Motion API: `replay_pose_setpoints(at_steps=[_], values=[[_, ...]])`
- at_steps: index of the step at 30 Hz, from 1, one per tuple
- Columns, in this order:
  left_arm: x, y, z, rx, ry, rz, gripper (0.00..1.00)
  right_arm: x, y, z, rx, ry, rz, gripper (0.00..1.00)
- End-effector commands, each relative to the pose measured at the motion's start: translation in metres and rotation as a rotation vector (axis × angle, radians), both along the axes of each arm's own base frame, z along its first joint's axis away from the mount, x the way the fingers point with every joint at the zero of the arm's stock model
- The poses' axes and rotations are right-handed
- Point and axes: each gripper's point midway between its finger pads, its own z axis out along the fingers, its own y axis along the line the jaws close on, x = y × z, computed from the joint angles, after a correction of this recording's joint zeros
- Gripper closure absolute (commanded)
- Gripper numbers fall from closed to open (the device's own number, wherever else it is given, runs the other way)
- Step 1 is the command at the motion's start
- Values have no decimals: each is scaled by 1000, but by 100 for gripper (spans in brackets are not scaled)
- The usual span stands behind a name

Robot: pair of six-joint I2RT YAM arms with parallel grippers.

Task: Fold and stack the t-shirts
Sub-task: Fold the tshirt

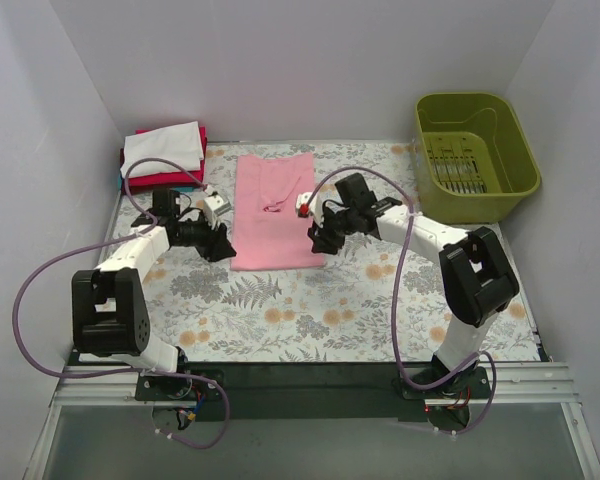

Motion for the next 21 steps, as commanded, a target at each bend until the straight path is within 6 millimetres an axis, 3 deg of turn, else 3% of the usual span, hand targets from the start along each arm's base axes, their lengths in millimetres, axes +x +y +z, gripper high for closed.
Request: replay_pose_setpoints(at_steps=[1,7,16,21], values=[[3,8,-10,117,-186,-121,60,1,-7,-23,-125,-200,127,49],[-3,0,-18,133,-182,-127,60,-6,-1,-36,-157,-215,178,52],[-8,-8,-18,160,-187,-144,60,-40,-1,-55,-180,-175,257,55],[-9,-14,-12,163,-203,-150,60,-33,-3,-69,-229,-172,242,55]])
